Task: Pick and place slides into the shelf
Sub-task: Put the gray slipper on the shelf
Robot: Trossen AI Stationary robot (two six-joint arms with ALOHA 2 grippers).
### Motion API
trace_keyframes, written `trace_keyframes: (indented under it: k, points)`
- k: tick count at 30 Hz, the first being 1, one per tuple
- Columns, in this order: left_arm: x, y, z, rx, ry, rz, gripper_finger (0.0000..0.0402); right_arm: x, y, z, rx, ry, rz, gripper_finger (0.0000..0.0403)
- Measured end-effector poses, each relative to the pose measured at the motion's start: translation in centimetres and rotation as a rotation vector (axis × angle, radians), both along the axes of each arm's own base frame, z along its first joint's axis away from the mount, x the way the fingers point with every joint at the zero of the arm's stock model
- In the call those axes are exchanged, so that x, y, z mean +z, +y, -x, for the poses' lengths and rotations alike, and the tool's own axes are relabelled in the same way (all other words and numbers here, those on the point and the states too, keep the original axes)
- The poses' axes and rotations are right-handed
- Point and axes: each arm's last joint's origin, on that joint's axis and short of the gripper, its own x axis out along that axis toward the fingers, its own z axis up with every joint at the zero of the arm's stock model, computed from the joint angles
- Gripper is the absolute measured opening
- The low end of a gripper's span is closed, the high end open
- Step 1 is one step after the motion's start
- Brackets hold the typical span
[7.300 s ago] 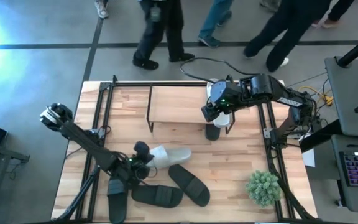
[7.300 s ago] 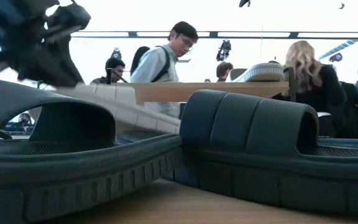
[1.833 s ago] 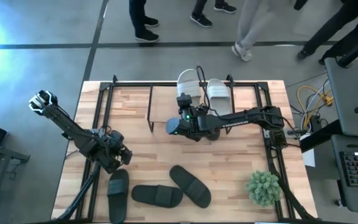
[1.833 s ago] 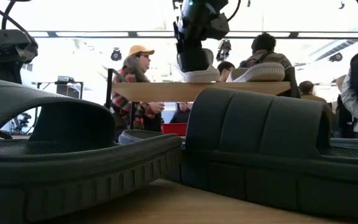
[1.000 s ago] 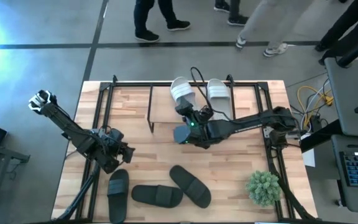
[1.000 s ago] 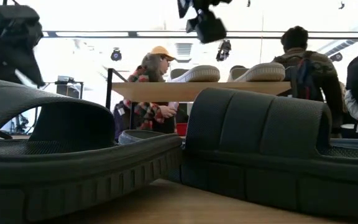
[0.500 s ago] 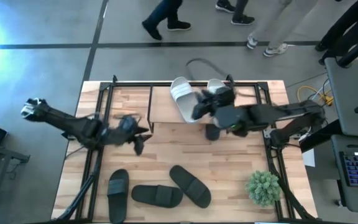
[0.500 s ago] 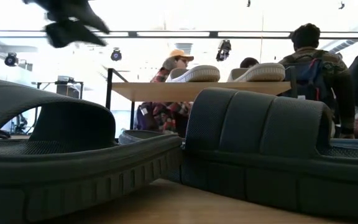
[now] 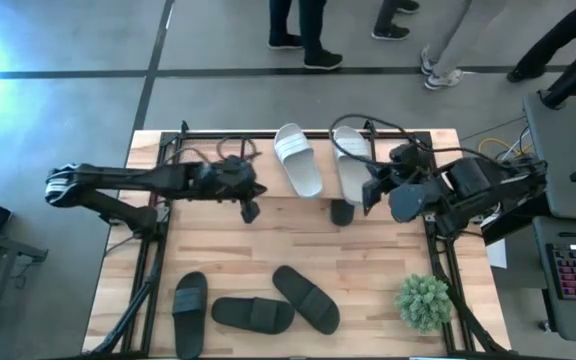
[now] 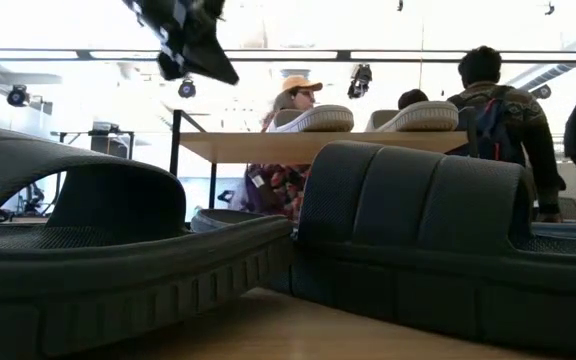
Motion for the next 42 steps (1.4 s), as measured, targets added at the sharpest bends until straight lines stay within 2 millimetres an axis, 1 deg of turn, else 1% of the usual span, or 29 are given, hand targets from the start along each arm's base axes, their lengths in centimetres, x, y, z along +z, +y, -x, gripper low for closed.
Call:
trace_keyframes:
  k: [4,6,9,11,13,16,19,21,24,34,36,42]
  points:
    - [-1.0,0.6,-2.5,-0.048,0.144,-0.033,0.0000,-0.3,-0.6,1.7,-0.014,0.087,-0.020,0.0009]
    - [-1.1,1.2,-3.8,-0.071,0.186,-0.069,0.0000,-0.3,-0.7,1.9,-0.010,0.110,-0.015,0.0009]
    - [-0.7,2.3,-5.4,-0.087,0.235,-0.109,0.0000,-0.4,-0.7,2.2,-0.003,0.143,-0.004,0.0009]
    - [-0.1,3.4,-6.1,-0.081,0.264,-0.128,0.0000,-0.5,-0.8,2.3,-0.014,0.143,-0.009,0.0009]
    - [0.5,4.7,-6.3,-0.059,0.298,-0.129,0.0000,-0.5,-0.8,2.4,-0.020,0.143,-0.013,0.0009]
    - [1.2,6.6,-6.1,-0.022,0.342,-0.122,0.0000,-0.6,-0.8,2.5,-0.023,0.162,-0.007,0.0009]
    - [1.0,8.2,-5.6,-0.014,0.381,-0.106,0.0000,-0.6,-0.9,2.8,-0.037,0.167,-0.010,0.0009]
    - [0.9,8.9,-5.6,-0.022,0.372,-0.075,0.0000,-0.6,-1.0,2.8,-0.041,0.167,-0.007,0.0009]
    - [0.4,9.5,-5.7,-0.029,0.385,-0.069,0.0000,-0.6,-1.3,2.9,-0.049,0.166,-0.007,0.0008]
    - [-0.9,11.1,-7.3,-0.077,0.438,-0.100,0.0000,0.0,-2.3,4.2,-0.069,0.144,-0.008,0.0008]
    - [-1.0,11.6,-7.6,-0.073,0.438,-0.093,0.0000,-0.1,-2.4,4.4,-0.069,0.144,-0.009,0.0008]
    - [-1.3,12.1,-7.8,-0.087,0.452,-0.095,0.0000,-0.5,-2.4,4.7,-0.066,0.155,-0.014,0.0008]
